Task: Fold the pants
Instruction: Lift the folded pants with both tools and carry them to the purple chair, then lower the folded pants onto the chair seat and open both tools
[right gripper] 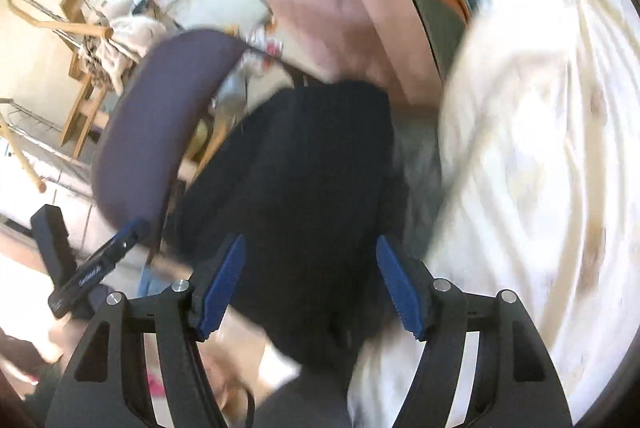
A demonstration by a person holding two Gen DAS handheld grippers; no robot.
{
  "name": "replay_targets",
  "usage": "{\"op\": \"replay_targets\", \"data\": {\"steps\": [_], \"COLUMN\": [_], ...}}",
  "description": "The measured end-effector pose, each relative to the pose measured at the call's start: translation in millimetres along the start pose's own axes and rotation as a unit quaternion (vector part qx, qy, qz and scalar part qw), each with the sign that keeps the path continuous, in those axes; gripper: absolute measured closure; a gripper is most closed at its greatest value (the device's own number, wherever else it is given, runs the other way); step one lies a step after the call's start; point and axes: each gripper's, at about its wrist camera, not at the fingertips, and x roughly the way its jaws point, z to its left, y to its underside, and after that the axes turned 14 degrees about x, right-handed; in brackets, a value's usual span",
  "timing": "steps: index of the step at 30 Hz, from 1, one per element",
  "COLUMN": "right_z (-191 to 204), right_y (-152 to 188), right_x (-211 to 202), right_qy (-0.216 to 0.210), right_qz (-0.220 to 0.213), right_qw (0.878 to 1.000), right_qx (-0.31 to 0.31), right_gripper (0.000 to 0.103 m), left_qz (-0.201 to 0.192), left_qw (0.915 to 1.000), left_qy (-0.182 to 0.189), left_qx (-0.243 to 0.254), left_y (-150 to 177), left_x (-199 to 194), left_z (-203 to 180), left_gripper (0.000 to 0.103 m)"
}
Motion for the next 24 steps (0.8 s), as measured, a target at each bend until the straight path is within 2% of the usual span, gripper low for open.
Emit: {"op": "replay_targets", "data": {"steps": [2, 5, 7, 9, 10, 11, 12, 14, 18, 21, 24], "right_z": [6.4, 6.8, -0.3, -17.8, -23.1, -35.3, -40.9, -47.8, -49.2, -30.3, -16.7], "right_y": [-2.5, 9.0, 23.1, 41.8, 46.8, 54.3, 57.5, 62.2, 68.9, 72.3, 74.1], "right_x": [21.9, 60.2, 88.6, 113.0, 118.6, 126.2, 127.4, 126.9, 117.8, 88.7, 44.0], "right_qy": [0.015, 0.051, 0.086, 0.113, 0.116, 0.118, 0.116, 0.113, 0.113, 0.109, 0.076], "right_qz": [-0.007, 0.015, 0.044, 0.096, 0.108, 0.124, 0.125, 0.110, 0.086, 0.039, -0.017], "right_qw": [1.000, 0.998, 0.995, 0.988, 0.987, 0.985, 0.985, 0.987, 0.990, 0.992, 0.996], "right_qx": [-0.014, -0.031, -0.038, -0.036, -0.030, -0.014, -0.008, -0.010, -0.007, -0.038, -0.054], "right_gripper": [0.032, 0.033, 0.033, 0.032, 0.026, 0.022, 0.015, 0.009, 0.008, 0.008, 0.008], "left_qz": [0.049, 0.095, 0.110, 0.123, 0.133, 0.130, 0.125, 0.116, 0.112, 0.079, 0.038], "left_qw": [0.9988, 0.9953, 0.9938, 0.9919, 0.9898, 0.9906, 0.9916, 0.9931, 0.9937, 0.9966, 0.9989], "left_qy": [0.002, 0.010, 0.013, 0.028, 0.042, 0.043, 0.029, 0.013, 0.002, -0.024, -0.028], "left_qx": [0.001, -0.015, -0.007, -0.016, -0.027, -0.007, 0.015, 0.013, 0.002, -0.004, -0.004], "left_y": [-5.8, 15.8, 33.5, 52.1, 63.7, 70.6, 73.7, 77.8, 75.7, 71.3, 69.8], "left_x": [36.5, 71.5, 84.3, 93.7, 100.8, 102.0, 101.3, 97.8, 93.0, 64.4, 30.5], "left_z": [-2.0, 8.5, 12.9, 20.6, 25.0, 20.6, 13.4, 6.9, 7.2, -0.7, -22.1], "left_gripper": [0.030, 0.030, 0.030, 0.024, 0.025, 0.026, 0.023, 0.022, 0.020, 0.020, 0.017]}}
